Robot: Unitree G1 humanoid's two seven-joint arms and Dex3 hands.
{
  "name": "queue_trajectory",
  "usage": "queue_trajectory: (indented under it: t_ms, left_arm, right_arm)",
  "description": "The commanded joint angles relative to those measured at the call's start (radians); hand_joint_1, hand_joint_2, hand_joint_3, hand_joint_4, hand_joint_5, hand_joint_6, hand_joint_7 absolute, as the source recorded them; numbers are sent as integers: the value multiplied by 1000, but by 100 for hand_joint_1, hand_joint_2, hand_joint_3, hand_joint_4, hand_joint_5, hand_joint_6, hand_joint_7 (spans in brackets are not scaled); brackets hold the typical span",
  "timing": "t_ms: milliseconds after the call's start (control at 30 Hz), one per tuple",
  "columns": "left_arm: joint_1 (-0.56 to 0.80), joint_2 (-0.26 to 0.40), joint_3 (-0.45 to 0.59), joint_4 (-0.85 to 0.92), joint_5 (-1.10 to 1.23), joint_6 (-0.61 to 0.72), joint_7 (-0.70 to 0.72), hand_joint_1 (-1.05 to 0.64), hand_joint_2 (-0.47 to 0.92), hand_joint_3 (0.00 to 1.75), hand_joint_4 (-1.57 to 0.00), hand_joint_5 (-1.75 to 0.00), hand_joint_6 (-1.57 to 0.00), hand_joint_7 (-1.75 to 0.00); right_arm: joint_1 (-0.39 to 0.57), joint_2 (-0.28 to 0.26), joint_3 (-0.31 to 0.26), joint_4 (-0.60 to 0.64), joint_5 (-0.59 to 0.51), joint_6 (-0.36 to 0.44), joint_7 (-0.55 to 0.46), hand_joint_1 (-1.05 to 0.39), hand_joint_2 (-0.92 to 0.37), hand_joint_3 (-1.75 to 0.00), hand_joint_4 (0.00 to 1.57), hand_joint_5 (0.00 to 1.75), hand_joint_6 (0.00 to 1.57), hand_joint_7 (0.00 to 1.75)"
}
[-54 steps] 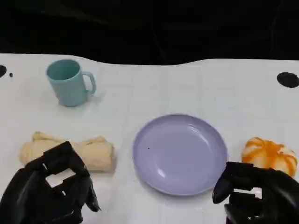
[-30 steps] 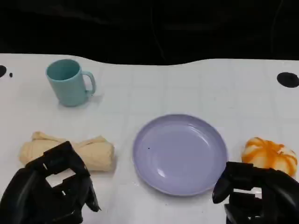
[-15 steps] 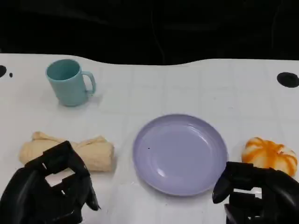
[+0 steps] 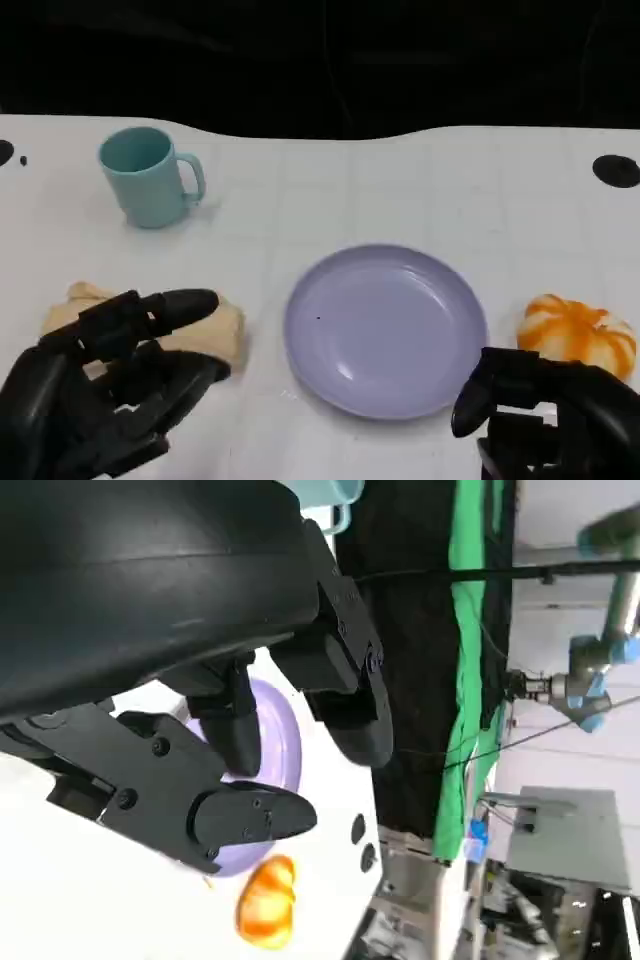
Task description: Grasp the towel on the left side of the plate with the left hand and place it into the plate.
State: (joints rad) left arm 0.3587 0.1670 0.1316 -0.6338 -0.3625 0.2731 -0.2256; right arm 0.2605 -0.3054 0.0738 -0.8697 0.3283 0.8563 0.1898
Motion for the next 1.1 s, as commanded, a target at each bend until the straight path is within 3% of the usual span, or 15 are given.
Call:
queue_trajectory:
  t_ms: [33,233,633,867,1100]
  left_arm:
    - [-13,92,-3,3,117,-84,-46,-42,92,17,-38,-54,-54,-1]
    - [-25,211,-26,-52,318,-108,-65,-50,92,12,-28,-32,-36,0]
    - [-145,374,-126,-79,774,-47,-88,-60,92,13,-26,-25,-24,0]
    - [-268,408,-249,-15,1061,-18,-146,-62,92,12,-26,-23,-23,0]
    - [-406,384,-349,107,1237,24,-242,-65,92,5,-26,-23,-22,0]
  right_arm:
    - [-1,0,-2,-13,3,4,-6,4,-54,-122,66,174,64,146]
    - [-3,0,-2,-7,7,-2,0,3,-53,-122,67,174,65,147]
    - [2,2,-1,-9,7,0,0,1,-53,-120,68,174,65,146]
    - [2,4,3,-16,8,8,-5,1,-53,-120,68,175,66,146]
    - [11,6,4,-23,8,4,-3,1,-53,-120,69,174,66,145]
